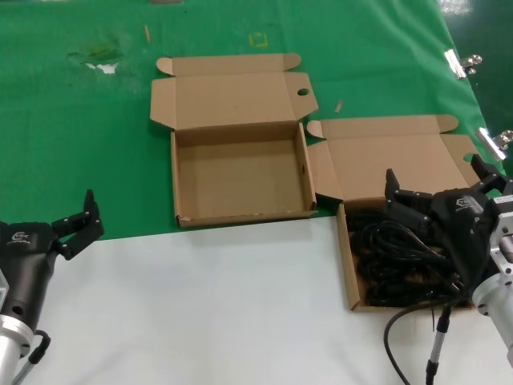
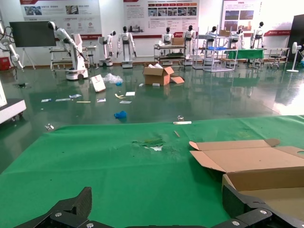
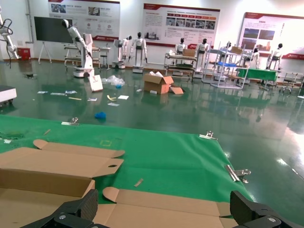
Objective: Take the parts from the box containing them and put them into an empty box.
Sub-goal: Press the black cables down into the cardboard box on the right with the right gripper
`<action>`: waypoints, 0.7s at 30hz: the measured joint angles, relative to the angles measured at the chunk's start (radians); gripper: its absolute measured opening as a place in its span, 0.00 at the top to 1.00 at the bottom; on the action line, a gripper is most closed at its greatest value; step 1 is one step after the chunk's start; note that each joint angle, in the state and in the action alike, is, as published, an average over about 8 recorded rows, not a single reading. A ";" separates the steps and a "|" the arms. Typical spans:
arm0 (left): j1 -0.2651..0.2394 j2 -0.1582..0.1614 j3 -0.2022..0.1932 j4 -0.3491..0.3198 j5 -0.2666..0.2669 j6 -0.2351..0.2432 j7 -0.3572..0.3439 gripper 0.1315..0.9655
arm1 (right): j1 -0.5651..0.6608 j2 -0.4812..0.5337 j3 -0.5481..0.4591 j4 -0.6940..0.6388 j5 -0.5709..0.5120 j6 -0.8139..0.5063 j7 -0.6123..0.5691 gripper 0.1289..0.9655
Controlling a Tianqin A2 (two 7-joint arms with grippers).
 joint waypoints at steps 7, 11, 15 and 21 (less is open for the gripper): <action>0.000 0.000 0.000 0.000 0.000 0.000 0.000 0.00 | 0.000 0.000 0.000 0.000 0.000 0.000 0.000 0.00; 0.000 0.000 0.000 0.000 0.000 0.000 0.000 0.00 | 0.000 0.000 0.000 0.000 0.000 0.000 0.000 0.00; 0.000 0.000 0.000 0.000 0.000 0.000 0.000 0.00 | 0.000 0.000 0.000 0.000 0.000 0.000 0.000 0.00; 0.000 0.000 0.000 0.000 0.000 0.000 0.000 0.00 | 0.000 0.000 0.000 0.000 0.000 0.000 0.000 0.00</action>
